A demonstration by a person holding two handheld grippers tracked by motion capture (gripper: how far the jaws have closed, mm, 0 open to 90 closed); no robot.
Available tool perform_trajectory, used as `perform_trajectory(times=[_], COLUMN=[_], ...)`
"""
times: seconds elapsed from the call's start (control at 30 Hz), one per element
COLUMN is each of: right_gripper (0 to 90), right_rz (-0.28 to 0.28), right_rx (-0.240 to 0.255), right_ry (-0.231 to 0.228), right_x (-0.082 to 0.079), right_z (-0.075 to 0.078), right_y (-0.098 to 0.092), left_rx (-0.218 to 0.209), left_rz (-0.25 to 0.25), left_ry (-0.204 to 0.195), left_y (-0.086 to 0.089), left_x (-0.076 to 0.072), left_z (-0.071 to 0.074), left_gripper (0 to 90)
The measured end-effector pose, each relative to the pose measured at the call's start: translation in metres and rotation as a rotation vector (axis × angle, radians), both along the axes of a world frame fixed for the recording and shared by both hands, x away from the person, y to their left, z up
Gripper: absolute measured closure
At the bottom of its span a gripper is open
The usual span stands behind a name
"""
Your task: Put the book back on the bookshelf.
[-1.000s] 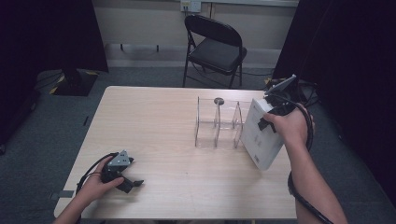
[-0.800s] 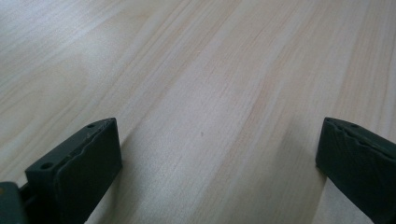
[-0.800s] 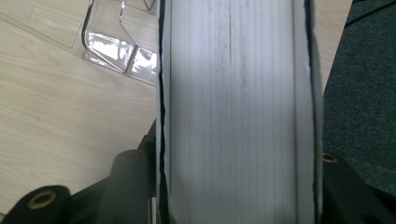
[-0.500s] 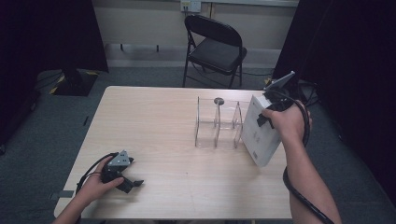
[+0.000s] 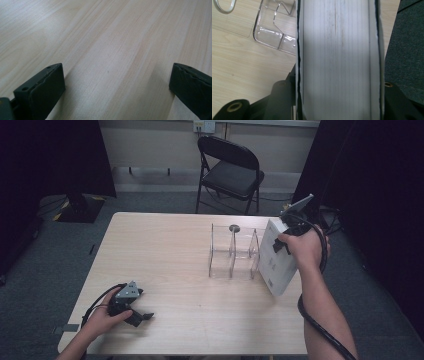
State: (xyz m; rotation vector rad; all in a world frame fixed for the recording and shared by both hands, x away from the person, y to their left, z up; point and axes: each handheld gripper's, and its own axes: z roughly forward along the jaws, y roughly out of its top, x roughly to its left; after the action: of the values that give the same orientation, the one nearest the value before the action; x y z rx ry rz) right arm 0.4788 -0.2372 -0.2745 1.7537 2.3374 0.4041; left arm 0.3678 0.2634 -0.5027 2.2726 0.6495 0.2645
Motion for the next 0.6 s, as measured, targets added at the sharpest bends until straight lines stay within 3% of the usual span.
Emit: perform_trajectory(times=[0.6], right_gripper=[52.5], right_rz=[-0.023], right_rx=[0.010], right_ry=[-0.010], right_x=[0.013], right_z=[-0.004], right_y=[0.004], left_rx=[0.000], left_rz=[-0.001], left_ry=[0.001], left_y=[0.000], left_x=[0.000], left_z=[0.000], left_gripper=[0.0])
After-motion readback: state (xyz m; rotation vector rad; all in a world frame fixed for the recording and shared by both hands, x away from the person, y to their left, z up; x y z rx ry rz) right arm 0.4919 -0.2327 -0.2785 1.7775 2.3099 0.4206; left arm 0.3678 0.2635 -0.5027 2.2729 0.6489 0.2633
